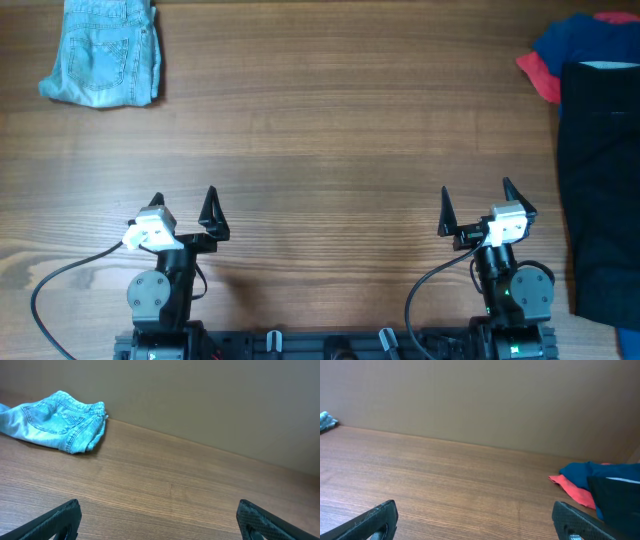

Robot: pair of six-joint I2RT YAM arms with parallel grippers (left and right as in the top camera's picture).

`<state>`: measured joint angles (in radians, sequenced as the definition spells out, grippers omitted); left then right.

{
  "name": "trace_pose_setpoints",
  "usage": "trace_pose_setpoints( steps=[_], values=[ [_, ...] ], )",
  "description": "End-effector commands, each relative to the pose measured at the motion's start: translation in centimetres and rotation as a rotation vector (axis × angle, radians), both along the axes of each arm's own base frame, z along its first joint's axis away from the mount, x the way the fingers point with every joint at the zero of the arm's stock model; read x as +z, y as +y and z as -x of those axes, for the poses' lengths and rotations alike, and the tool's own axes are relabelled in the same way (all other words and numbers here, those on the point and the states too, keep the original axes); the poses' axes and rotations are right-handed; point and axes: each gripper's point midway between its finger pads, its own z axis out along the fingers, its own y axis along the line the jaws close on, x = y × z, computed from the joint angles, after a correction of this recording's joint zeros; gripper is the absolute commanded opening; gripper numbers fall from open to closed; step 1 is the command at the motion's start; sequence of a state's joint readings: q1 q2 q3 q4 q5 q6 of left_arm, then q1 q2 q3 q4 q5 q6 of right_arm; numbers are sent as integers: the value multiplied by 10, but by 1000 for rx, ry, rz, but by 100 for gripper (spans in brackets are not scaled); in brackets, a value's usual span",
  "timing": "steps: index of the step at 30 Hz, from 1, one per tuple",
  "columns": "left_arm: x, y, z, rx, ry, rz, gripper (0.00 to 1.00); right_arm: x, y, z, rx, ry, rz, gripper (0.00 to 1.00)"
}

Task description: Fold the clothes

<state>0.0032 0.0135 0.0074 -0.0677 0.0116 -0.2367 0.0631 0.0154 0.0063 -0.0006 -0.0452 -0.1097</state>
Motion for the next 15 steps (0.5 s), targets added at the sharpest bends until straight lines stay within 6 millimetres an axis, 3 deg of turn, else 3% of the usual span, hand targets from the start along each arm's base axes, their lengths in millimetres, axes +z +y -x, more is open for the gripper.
trace_pose_setpoints(
  steps=[1, 15],
  values=[
    [0, 3, 0, 15, -3, -21, 100, 3, 3, 1, 18, -12, -6, 100],
    [0, 3, 0, 15, -3, -21, 100, 3, 3, 1, 18, -12, -6, 100]
  ],
)
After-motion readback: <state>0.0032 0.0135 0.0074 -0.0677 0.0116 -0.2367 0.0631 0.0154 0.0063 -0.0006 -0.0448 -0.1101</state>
